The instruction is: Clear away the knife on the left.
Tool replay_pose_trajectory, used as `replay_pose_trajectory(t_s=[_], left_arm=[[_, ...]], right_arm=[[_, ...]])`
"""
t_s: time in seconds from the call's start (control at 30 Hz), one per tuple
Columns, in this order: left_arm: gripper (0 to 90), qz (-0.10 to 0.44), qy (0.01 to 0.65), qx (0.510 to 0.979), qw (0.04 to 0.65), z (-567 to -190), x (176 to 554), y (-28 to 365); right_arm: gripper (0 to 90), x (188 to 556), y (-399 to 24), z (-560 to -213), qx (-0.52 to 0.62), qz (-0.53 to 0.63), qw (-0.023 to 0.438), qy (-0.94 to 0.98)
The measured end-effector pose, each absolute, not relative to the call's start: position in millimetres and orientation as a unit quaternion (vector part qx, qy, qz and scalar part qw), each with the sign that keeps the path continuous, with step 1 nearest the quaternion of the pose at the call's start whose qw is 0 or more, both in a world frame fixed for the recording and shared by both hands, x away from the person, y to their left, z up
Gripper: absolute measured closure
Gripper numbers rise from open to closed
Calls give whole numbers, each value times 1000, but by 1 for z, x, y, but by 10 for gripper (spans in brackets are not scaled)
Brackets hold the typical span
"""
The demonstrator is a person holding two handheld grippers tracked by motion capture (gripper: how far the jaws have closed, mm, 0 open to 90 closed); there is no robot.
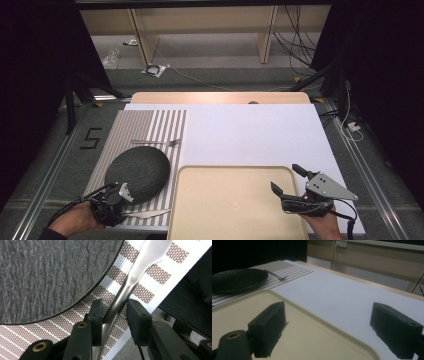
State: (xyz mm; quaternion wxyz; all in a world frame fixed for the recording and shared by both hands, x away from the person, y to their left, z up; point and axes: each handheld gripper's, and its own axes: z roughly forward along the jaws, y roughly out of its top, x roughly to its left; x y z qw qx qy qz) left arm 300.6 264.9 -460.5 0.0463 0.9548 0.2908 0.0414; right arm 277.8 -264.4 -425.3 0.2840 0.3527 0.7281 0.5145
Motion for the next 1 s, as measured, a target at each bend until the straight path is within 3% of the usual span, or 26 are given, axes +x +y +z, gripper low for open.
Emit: replay_pose_trajectory(t_s=[0.37, 1.0], left_arm=[[705, 42, 246, 968, 33, -460, 301, 258], [782, 33, 223, 974, 19, -460, 301, 254]], right_arm=[[142, 278, -264, -425, 352, 515, 285, 728], [143, 278, -264, -426, 353, 515, 283, 729]])
